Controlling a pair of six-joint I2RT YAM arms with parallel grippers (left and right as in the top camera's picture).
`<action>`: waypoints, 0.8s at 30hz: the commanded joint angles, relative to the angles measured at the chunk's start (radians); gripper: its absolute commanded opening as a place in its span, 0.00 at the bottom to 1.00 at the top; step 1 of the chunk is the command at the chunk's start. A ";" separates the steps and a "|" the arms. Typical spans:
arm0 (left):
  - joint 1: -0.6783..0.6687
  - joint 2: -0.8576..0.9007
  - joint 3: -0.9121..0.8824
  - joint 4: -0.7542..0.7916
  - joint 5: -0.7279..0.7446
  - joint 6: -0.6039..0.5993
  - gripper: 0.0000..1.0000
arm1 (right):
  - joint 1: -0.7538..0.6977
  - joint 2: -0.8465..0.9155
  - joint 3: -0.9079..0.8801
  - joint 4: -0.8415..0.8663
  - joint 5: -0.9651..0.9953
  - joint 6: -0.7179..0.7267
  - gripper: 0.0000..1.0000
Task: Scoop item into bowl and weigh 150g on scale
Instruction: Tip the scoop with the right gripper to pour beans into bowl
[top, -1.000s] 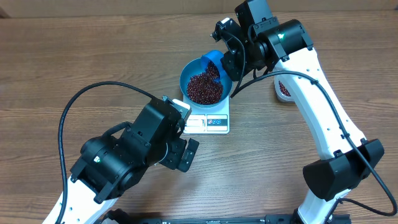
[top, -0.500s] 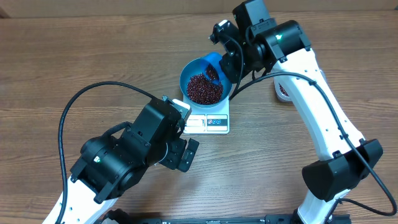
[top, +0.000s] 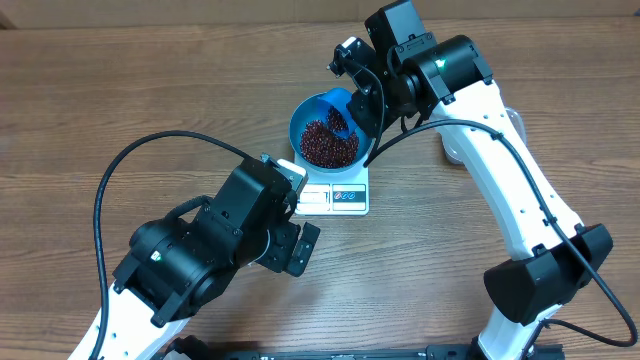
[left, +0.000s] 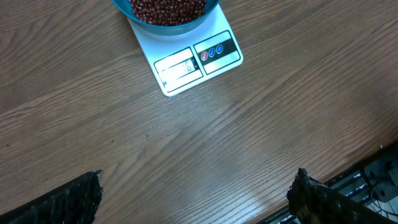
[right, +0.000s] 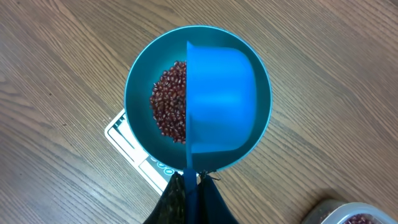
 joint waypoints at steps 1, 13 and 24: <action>0.002 -0.004 0.012 0.001 0.003 0.016 1.00 | -0.002 -0.033 0.025 0.006 0.012 -0.006 0.04; 0.002 -0.004 0.013 0.001 0.003 0.016 1.00 | 0.010 -0.033 0.025 -0.028 0.009 -0.069 0.04; 0.002 -0.004 0.012 0.001 0.003 0.016 1.00 | 0.011 -0.033 0.025 -0.020 0.011 -0.067 0.04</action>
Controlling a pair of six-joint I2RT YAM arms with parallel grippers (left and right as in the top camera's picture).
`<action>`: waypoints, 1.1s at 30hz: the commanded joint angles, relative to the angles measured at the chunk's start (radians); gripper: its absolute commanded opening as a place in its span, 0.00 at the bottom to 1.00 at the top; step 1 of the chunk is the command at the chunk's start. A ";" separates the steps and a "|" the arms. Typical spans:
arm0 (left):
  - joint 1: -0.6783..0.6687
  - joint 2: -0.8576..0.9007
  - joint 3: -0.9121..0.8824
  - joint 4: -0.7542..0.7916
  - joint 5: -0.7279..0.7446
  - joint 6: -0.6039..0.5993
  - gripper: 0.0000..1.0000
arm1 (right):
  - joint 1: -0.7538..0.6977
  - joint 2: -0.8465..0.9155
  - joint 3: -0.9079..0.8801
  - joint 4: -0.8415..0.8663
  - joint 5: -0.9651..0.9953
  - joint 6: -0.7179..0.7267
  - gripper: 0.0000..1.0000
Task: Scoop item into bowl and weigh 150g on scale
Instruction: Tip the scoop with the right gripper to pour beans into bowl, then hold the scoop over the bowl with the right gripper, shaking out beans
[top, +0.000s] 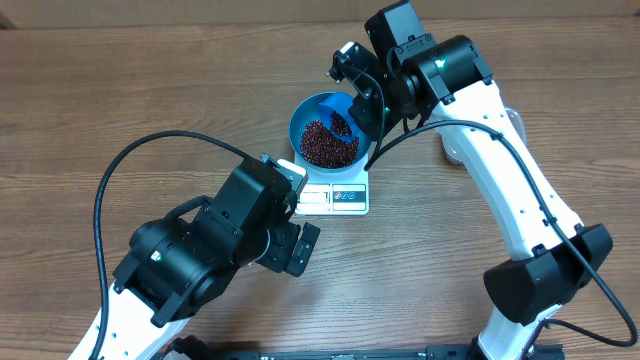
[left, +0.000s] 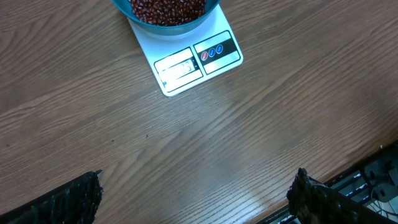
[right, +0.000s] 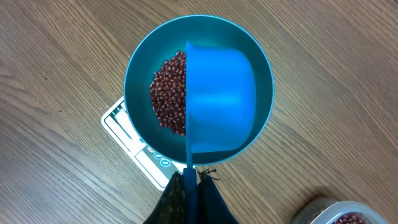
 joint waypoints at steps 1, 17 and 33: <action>0.002 -0.004 0.012 0.001 0.004 0.016 0.99 | 0.009 -0.033 0.025 0.008 0.006 -0.008 0.04; 0.002 -0.004 0.012 0.001 0.003 0.016 0.99 | 0.035 -0.032 0.025 0.026 0.069 -0.045 0.04; 0.002 -0.004 0.013 0.001 0.003 0.016 1.00 | 0.030 -0.032 0.025 0.025 0.069 -0.027 0.04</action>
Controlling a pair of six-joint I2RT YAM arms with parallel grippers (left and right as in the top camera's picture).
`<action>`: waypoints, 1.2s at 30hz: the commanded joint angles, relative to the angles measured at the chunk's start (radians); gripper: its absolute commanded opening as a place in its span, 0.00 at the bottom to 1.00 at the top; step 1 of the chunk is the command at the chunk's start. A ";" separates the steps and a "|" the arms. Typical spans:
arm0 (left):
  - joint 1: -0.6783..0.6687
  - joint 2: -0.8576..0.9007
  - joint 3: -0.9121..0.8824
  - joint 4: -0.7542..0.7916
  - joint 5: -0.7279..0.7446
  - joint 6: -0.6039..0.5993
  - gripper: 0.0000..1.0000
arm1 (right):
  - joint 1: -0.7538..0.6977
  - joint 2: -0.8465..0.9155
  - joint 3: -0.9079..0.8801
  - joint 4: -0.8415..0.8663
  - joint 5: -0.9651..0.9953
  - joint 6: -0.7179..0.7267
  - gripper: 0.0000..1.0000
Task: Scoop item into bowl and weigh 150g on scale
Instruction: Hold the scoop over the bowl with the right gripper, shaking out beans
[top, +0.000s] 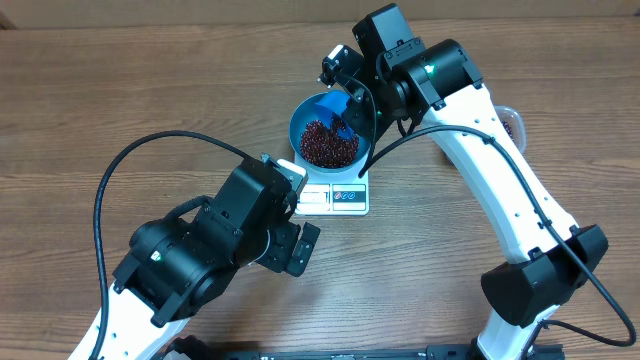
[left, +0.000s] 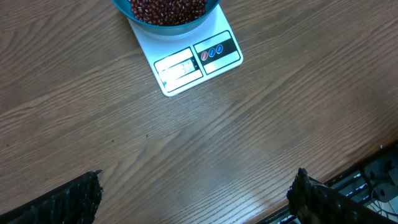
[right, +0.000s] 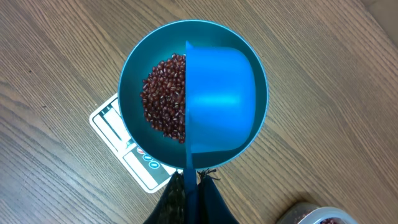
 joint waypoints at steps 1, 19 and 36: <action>0.002 -0.004 0.012 0.001 0.003 0.016 1.00 | -0.005 -0.032 0.025 0.005 0.005 0.013 0.04; 0.002 -0.004 0.013 0.001 0.004 0.016 0.99 | 0.006 -0.031 0.025 -0.019 -0.030 -0.043 0.04; 0.002 -0.004 0.013 0.001 0.003 0.016 0.99 | 0.008 -0.031 0.025 0.017 0.028 0.013 0.04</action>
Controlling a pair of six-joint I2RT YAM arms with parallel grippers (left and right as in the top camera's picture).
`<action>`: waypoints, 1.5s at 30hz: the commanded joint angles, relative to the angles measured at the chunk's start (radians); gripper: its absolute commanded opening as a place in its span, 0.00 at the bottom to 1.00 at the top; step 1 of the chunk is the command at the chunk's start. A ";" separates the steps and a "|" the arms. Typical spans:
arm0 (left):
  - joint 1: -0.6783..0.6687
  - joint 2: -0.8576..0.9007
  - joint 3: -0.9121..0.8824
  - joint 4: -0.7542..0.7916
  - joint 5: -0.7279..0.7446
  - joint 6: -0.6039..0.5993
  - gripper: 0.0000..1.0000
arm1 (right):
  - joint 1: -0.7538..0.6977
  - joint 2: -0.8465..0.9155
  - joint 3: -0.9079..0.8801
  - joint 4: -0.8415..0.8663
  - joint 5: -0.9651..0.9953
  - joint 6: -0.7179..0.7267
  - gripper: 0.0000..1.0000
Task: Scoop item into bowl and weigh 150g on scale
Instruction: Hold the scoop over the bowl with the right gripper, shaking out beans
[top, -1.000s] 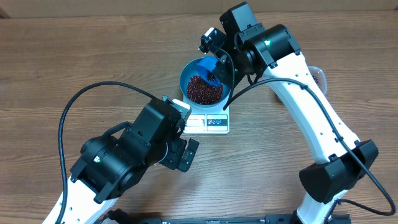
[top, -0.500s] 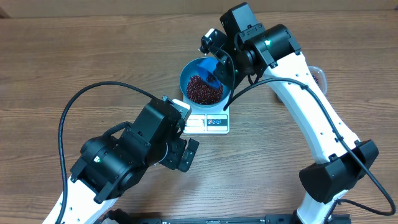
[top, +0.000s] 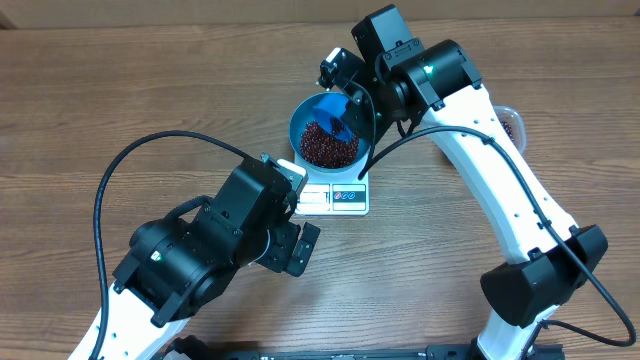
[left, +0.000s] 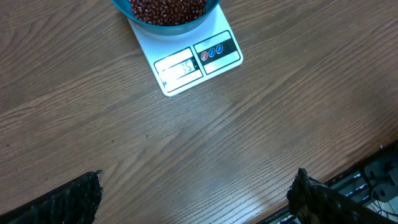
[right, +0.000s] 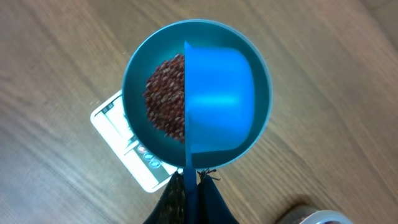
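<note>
A teal bowl (top: 300, 125) of red beans (top: 322, 145) stands on a white scale (top: 335, 199). My right gripper (right: 192, 180) is shut on the handle of a bright blue scoop (right: 219, 99), which hangs turned on its side over the bowl (right: 134, 81) and covers its right half; beans (right: 165, 99) show to the scoop's left. In the left wrist view the scale (left: 193, 62) has a lit display and the bowl (left: 165, 15) is cut off at the top. My left gripper (left: 198, 196) is open and empty above bare table, well in front of the scale.
A clear container (top: 513, 122) with more beans sits at the right behind the right arm; its rim (right: 314, 216) shows at the bottom right of the right wrist view. The table's front edge (left: 348, 177) runs near the left gripper's right finger.
The right gripper and scoop have barely shifted over the bowl, and the right wrist view is now blurred. The scale display now shows digits. The left arm is unchanged.
The right gripper held the blue scoop on its side over the bowl of beans throughout. Across the moments it rose and shifted a little, so the bowl and scale look smaller and further left beneath it. The left gripper stayed open and still.
</note>
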 joint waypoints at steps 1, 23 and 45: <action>0.002 -0.004 0.012 0.001 0.003 0.016 0.99 | 0.004 -0.031 0.025 0.013 0.029 0.029 0.04; 0.002 -0.004 0.013 0.001 0.003 0.016 1.00 | 0.059 -0.031 0.025 -0.002 0.126 0.008 0.04; 0.002 -0.004 0.012 0.001 0.003 0.016 1.00 | 0.049 -0.031 0.025 0.002 0.126 0.054 0.04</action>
